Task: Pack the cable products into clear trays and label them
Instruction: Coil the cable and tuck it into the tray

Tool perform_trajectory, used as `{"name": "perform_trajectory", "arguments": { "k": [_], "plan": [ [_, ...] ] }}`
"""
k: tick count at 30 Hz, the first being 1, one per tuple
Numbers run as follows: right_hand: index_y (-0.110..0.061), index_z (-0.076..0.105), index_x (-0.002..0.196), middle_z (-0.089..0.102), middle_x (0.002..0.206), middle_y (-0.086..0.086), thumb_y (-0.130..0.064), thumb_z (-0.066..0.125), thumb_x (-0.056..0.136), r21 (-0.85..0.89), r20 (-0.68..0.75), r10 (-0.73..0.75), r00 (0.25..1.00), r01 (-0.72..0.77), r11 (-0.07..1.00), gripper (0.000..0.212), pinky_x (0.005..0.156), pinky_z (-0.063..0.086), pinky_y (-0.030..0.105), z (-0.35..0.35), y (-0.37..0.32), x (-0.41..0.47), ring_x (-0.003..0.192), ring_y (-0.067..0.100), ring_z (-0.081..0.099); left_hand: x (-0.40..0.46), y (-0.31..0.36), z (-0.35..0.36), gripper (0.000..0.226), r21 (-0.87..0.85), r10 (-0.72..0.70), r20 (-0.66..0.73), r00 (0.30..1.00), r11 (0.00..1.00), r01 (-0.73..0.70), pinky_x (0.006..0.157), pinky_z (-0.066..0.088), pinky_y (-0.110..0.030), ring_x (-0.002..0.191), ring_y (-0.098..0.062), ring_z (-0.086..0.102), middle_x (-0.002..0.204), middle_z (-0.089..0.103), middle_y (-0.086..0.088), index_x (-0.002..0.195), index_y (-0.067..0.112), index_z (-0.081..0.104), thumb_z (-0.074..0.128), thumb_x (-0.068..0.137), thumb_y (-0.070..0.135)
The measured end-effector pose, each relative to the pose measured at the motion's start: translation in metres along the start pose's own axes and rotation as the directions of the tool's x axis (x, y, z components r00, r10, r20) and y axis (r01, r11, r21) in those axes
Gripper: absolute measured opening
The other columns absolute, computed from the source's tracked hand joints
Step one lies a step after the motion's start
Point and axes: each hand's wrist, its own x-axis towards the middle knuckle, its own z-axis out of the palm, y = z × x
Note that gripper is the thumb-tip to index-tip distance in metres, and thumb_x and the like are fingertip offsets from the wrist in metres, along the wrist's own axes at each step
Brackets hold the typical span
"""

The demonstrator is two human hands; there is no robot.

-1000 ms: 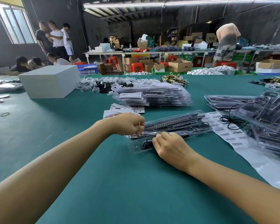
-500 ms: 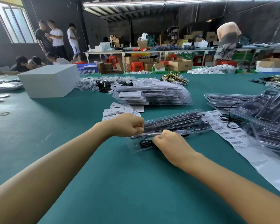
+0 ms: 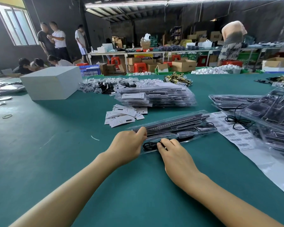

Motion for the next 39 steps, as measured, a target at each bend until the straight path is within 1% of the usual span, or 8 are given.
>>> {"name": "perform_trajectory", "arguments": {
  "k": [4,11,15,18,23,28,33,39],
  "plan": [
    [-0.002,0.044,0.136,0.046,0.133,0.010,0.003,0.042,0.084,0.007,-0.054,0.044,0.998,-0.043,0.999,0.052,0.099,0.039,0.032,-0.002,-0.007,0.000,0.116,0.028,0.044,-0.012,0.006,0.015,0.023,-0.152,-0.034,-0.191,0.981,0.988,0.005,0.063,0.048,-0.039,0.085,-0.027,0.058,0.086,0.065,-0.005,0.102,0.008,0.053,0.041,0.100,0.027],
    [-0.002,0.075,0.095,0.071,0.096,0.011,0.006,0.081,0.046,0.075,-0.187,0.146,0.971,-0.134,0.988,0.049,0.054,0.055,0.032,-0.001,-0.012,-0.004,0.078,0.030,0.068,-0.016,0.013,0.022,0.016,-0.306,-0.154,-0.272,0.950,0.950,0.066,0.072,0.048,-0.035,0.086,-0.026,0.062,0.094,0.068,0.001,0.102,0.010,0.063,0.065,0.088,0.018],
    [-0.011,0.054,0.132,0.044,0.135,0.015,0.000,0.058,0.080,0.060,-0.090,0.199,0.976,-0.194,0.979,0.053,0.083,0.044,0.039,0.001,-0.010,-0.002,0.114,0.036,0.047,-0.014,0.012,0.024,0.012,-0.216,-0.028,-0.300,0.953,0.976,-0.039,0.071,0.049,-0.036,0.074,-0.031,0.062,0.088,0.069,-0.006,0.095,0.005,0.066,0.067,0.085,0.010],
    [-0.022,0.073,0.102,0.059,0.118,0.012,-0.007,0.077,0.055,-0.022,-0.091,0.215,0.972,-0.218,0.976,0.049,0.077,0.050,0.043,-0.005,-0.006,-0.004,0.103,0.036,0.058,-0.016,0.008,0.025,0.013,-0.178,0.020,-0.294,0.956,0.981,-0.075,0.075,0.052,-0.037,0.071,-0.028,0.063,0.086,0.070,-0.003,0.093,0.007,0.068,0.065,0.085,0.017],
    [-0.027,0.043,0.140,0.022,0.157,-0.002,-0.013,0.049,0.087,-0.024,0.002,0.077,0.997,-0.077,0.997,0.056,0.113,0.007,0.058,0.004,0.008,0.001,0.146,0.025,0.009,-0.017,-0.003,0.023,0.026,-0.288,-0.041,-0.211,0.977,0.958,-0.022,0.103,0.030,-0.031,0.098,-0.014,0.065,0.102,0.071,0.008,0.102,0.017,0.070,0.066,0.087,0.037],
    [-0.027,0.031,0.146,0.015,0.158,-0.006,-0.013,0.040,0.092,0.052,0.051,0.045,0.998,-0.048,0.998,0.056,0.114,0.005,0.055,0.007,0.018,0.002,0.144,0.015,0.010,-0.022,-0.015,0.013,0.049,-0.488,-0.179,-0.145,0.973,0.868,0.087,0.100,0.032,-0.013,0.103,0.008,0.055,0.107,0.066,0.021,0.106,0.025,0.070,0.056,0.080,0.064],
    [-0.030,0.037,0.143,0.020,0.156,-0.009,-0.025,0.037,0.095,0.103,0.030,0.030,0.999,-0.033,0.994,0.048,0.113,0.007,0.052,0.004,0.020,0.003,0.142,0.012,0.016,-0.004,-0.046,0.009,0.017,-0.529,-0.570,-0.317,0.758,0.770,0.357,0.076,0.045,-0.031,0.083,-0.023,0.063,0.087,0.071,0.000,0.094,0.013,0.068,0.054,0.096,0.023],
    [-0.037,0.050,0.135,0.034,0.148,-0.016,-0.029,0.037,0.096,0.216,0.001,-0.009,1.000,0.008,0.976,0.042,0.106,0.019,0.036,0.000,0.030,0.008,0.132,0.012,0.031,0.022,-0.083,0.028,0.022,-0.076,-0.483,-0.234,0.844,0.874,0.479,0.078,0.037,-0.039,0.091,-0.036,0.059,0.098,0.071,-0.012,0.104,0.008,0.068,0.047,0.095,0.011]
  ]
}}
